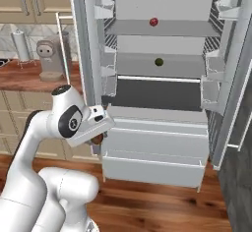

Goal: Place the pear in the correct fridge rack based on whether it is a fruit or vegetable. Finally, close the fridge door.

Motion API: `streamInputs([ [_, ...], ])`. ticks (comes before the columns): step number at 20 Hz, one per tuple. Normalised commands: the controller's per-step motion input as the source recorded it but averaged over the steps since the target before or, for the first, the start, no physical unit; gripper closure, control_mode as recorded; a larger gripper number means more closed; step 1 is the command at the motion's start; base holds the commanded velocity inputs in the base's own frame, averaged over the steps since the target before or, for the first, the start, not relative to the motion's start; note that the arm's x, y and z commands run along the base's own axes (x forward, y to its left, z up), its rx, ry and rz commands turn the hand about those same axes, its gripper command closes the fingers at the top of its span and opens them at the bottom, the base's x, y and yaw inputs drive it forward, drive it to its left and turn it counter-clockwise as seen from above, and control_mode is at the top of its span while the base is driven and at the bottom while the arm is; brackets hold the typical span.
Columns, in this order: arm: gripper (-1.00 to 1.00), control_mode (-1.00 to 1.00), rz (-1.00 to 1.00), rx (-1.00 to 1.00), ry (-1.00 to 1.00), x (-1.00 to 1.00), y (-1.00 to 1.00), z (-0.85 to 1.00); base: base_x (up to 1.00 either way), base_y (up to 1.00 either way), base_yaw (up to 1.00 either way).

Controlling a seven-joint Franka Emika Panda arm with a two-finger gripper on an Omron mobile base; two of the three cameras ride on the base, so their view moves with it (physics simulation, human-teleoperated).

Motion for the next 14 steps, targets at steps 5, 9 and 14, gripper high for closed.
streamInputs([
  [5,1.0,1.0,0.0,0.0,0.0,0.0,0.0,0.0,0.36,-0.83,0.01],
  [9,1.0,1.0,0.0,0.0,0.0,0.0,0.0,0.0,0.67,-0.48,0.02],
  [14,1.0,1.0,0.0,0.0,0.0,0.0,0.0,0.0,0.83,-0.21,0.03],
])
